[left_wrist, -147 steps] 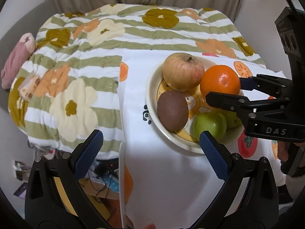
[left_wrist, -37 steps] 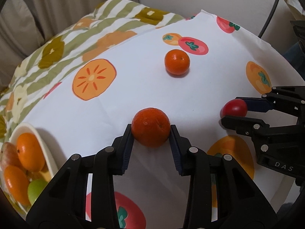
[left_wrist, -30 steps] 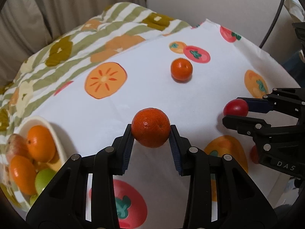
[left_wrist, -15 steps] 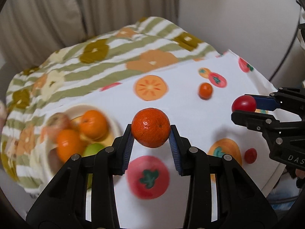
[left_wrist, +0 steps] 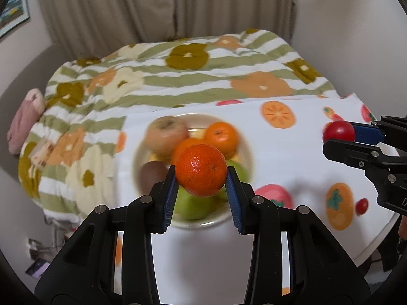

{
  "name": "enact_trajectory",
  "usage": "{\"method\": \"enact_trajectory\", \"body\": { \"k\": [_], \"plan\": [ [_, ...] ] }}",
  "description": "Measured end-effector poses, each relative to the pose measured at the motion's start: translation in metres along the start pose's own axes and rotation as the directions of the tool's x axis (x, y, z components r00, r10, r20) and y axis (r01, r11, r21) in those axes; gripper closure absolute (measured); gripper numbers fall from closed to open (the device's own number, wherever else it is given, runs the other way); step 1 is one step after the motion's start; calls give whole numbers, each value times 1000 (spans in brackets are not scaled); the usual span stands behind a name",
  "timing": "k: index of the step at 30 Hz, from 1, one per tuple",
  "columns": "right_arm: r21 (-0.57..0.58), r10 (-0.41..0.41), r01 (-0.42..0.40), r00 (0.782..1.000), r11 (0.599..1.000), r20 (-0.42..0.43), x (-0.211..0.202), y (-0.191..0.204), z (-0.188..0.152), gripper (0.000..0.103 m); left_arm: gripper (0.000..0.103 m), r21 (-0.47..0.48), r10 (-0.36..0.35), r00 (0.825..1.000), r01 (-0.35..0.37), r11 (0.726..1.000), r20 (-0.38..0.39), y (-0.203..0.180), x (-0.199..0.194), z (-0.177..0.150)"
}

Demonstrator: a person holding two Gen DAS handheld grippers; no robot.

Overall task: Organize fruits
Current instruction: 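Carry the mandarin with the left tool while the right tool carries the tomato to the bowl, then drop the mandarin into the bowl with the left tool while the right tool releases the tomato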

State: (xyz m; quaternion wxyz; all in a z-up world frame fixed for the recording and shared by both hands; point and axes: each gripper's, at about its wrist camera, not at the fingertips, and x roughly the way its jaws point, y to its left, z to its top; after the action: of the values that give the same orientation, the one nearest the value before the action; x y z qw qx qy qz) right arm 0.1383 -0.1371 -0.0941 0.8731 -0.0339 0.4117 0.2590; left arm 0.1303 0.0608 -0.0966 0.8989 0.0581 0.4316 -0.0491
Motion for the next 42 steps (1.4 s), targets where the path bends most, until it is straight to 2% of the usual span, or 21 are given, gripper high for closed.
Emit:
{"method": "enact_trajectory", "body": {
  "k": [9,16,24,32,33,34,35,36,38,42],
  "plan": [
    [-26,47,-48,998,998,-31,47,34,24,72,62,-49,31,999,-32,998,-26,62,21,1],
    [9,27,-26,998,1000,-49,83,43,40,72,62,-65,1,998,-5,998,-60,99,59,7],
    [68,-4,8,998,998,-55,111,40,51,72,62,-39,-49,994,45,998,-97,110,97,16],
    [112,-21,26,999,993,-49,119,37,55,72,61,-55,-83,990,77,996,-117,115,109,18],
    [115,-22,27,998,993,-50,120,37,55,72,55,-57,-88,990,82,995,-114,116,108,18],
    [117,-23,29,998,993,-50,120,37,56,72,36,-60,-101,989,95,994,-110,117,107,18],
    [118,-25,31,998,992,-49,120,38,56,72,22,-59,-101,989,95,994,-104,118,106,19],
    [119,-26,31,998,992,-49,120,38,56,72,2,-57,-93,992,88,994,-86,119,103,19],
    [122,-28,34,999,992,-46,120,38,56,72,0,-57,-100,993,97,994,-55,120,97,21],
    [124,-28,33,999,992,-43,119,35,59,72,0,-73,-108,992,104,992,-58,124,91,24]
  ]
}}
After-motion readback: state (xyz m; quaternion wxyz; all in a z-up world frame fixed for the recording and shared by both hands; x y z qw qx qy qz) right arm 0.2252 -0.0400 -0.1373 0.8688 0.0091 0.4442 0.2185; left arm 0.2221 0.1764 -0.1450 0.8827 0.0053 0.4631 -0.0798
